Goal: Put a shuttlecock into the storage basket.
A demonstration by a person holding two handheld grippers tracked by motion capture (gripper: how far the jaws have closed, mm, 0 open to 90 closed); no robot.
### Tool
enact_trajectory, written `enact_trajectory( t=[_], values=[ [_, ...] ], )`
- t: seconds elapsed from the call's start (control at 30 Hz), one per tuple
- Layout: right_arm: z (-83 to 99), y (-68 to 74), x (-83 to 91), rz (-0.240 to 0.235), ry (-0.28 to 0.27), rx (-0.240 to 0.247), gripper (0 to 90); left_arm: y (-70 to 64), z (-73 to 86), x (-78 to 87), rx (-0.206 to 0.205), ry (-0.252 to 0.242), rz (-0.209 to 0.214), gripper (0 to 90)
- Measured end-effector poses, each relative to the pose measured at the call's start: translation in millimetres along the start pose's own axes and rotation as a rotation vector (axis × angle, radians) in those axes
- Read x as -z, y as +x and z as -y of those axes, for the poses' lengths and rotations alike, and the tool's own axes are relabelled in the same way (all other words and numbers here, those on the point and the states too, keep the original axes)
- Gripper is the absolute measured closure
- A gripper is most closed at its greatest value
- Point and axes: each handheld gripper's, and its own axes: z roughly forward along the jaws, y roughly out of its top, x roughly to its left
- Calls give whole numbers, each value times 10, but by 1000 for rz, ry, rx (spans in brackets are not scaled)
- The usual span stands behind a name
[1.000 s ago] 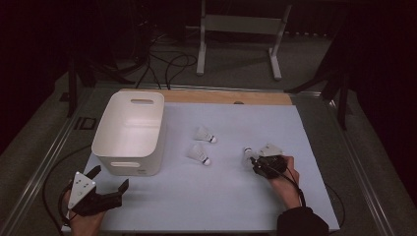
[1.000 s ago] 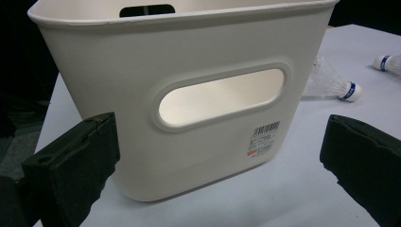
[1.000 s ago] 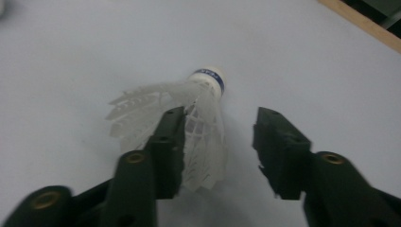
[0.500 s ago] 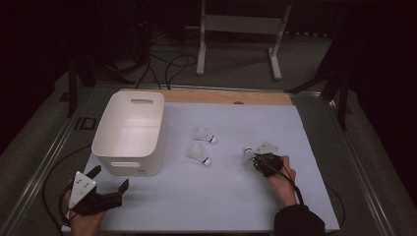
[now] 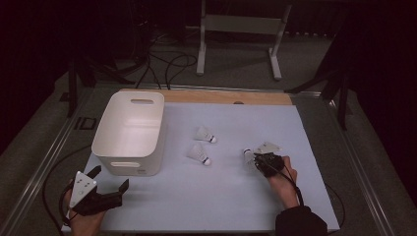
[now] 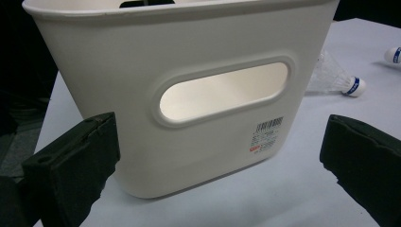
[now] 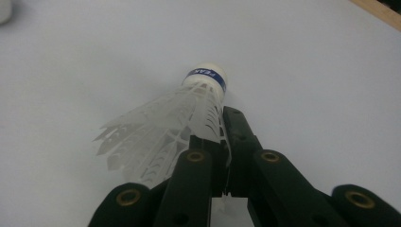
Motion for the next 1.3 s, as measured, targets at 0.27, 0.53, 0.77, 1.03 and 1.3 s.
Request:
enact_trajectory(
  t=[0.27, 0.53, 0.77, 1.03, 1.3],
  values=[
    [-79, 10, 75, -15, -6, -20, 887, 3, 1, 4, -1, -1, 0, 1],
    [-176, 25, 174, -23, -18, -30, 887, 4, 2, -1, -4, 5, -4, 1],
    [-244, 3, 223, -44, -29, -50, 887, 4, 2, 2, -3, 3, -4, 1],
    [-321, -15, 273, -56, -36, -65, 886, 4, 3, 1, -3, 5, -7, 1],
    [-376, -13, 313, -67, -44, -77, 885, 4, 4, -2, -2, 8, -13, 1]
  ],
)
